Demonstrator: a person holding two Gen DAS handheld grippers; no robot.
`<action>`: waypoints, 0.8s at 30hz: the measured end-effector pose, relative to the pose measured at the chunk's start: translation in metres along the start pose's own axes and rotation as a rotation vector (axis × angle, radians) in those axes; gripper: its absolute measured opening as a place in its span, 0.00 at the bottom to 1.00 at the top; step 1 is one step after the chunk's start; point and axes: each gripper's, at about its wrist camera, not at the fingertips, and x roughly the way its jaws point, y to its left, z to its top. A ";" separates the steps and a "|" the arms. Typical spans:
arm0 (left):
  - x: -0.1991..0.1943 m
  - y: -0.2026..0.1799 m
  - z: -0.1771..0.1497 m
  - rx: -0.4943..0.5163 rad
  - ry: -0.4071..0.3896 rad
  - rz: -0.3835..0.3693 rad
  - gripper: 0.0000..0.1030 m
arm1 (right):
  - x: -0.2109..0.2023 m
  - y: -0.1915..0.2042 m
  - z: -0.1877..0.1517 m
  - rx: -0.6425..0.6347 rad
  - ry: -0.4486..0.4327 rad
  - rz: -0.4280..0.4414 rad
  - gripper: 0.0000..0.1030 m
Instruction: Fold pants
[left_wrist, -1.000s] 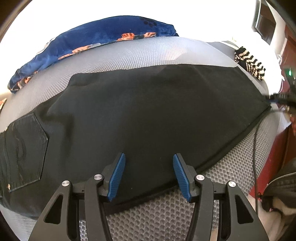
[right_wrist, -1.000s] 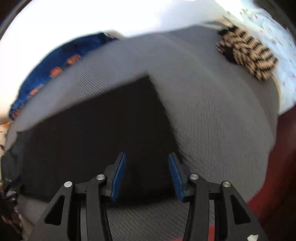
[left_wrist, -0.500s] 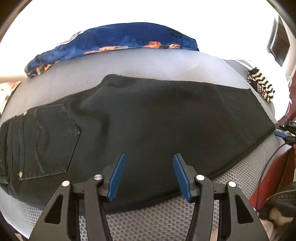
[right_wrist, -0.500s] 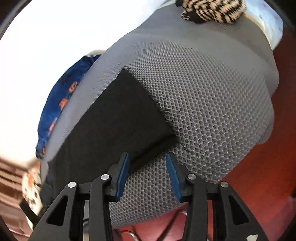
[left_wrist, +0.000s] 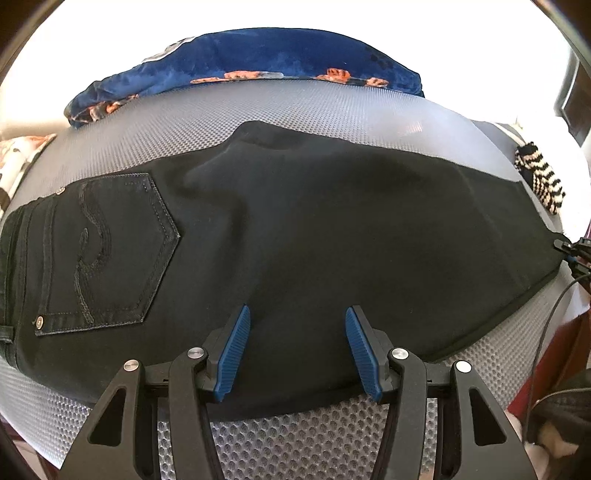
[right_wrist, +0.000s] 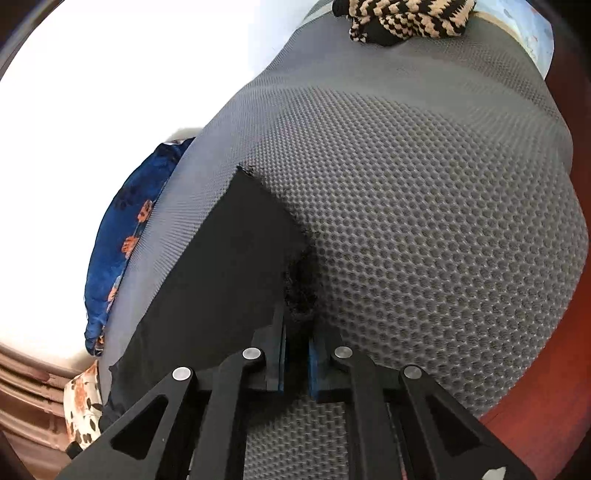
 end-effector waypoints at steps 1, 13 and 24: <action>-0.002 0.003 0.002 -0.017 -0.004 -0.016 0.53 | -0.002 0.007 0.001 -0.007 -0.001 0.018 0.09; -0.032 0.058 0.010 -0.182 -0.065 -0.053 0.53 | 0.038 0.201 -0.034 -0.349 0.138 0.235 0.09; -0.080 0.115 0.019 -0.256 -0.098 -0.043 0.54 | 0.132 0.338 -0.176 -0.714 0.436 0.292 0.09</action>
